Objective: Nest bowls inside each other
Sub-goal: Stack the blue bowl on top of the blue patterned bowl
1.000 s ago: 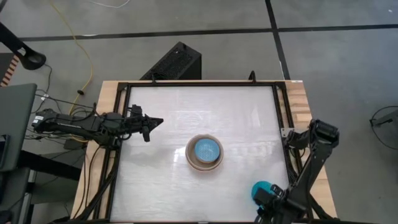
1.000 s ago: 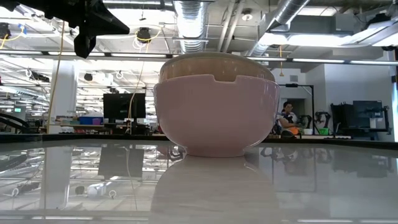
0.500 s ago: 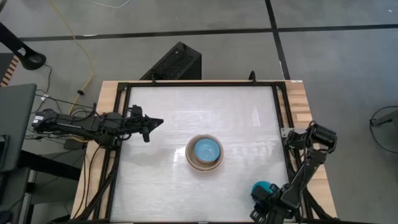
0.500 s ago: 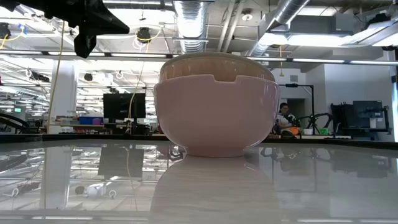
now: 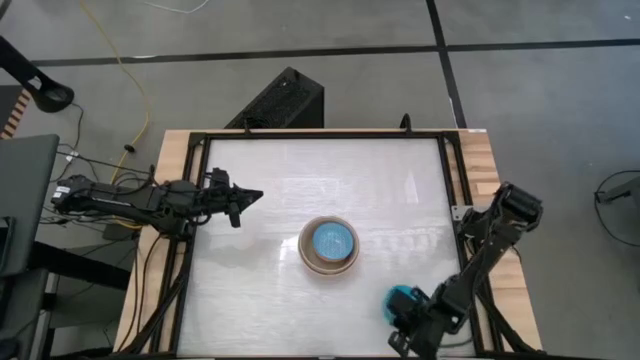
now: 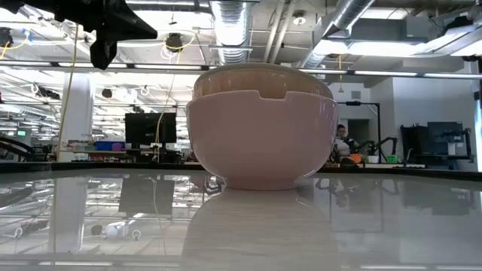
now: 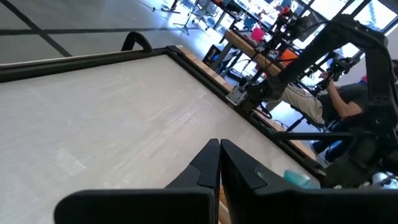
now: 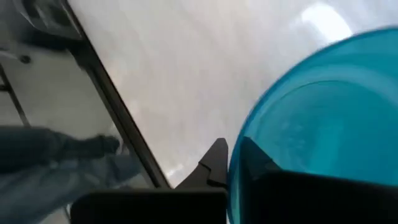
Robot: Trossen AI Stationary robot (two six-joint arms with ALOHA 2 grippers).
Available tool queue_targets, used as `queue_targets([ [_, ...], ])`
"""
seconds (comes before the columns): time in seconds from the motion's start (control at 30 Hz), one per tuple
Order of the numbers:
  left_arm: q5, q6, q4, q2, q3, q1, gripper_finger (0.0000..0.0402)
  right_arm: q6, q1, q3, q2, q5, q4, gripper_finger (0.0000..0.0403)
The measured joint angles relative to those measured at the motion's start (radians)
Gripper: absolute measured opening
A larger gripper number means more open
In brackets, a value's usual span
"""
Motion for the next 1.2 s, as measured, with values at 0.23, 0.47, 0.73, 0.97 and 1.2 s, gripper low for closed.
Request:
queue_targets([
  [0.23, 0.000, -0.011, 0.000, 0.000, 0.000, 0.000, 0.0000, -0.241, -0.141, 0.000, -0.136, 0.154, 0.000, 0.0000],
  [0.47, 0.000, -0.015, 0.000, 0.000, 0.000, 0.000, 0.0000, -0.411, -0.262, 0.000, -0.249, 0.191, -0.017, 0.0000],
  [0.73, 0.009, -0.015, -0.001, 0.000, 0.000, 0.000, 0.0000, -0.637, -0.414, 0.000, -0.314, 0.167, 0.037, 0.0000],
  [0.97, 0.009, -0.015, -0.001, 0.000, 0.000, 0.000, 0.0000, -0.833, -0.579, 0.001, -0.278, -0.024, 0.212, 0.0000],
  [1.2, 0.010, -0.020, -0.003, 0.000, 0.000, 0.000, 0.0000, -0.906, -0.628, 0.032, -0.120, -0.207, 0.235, 0.0000],
])
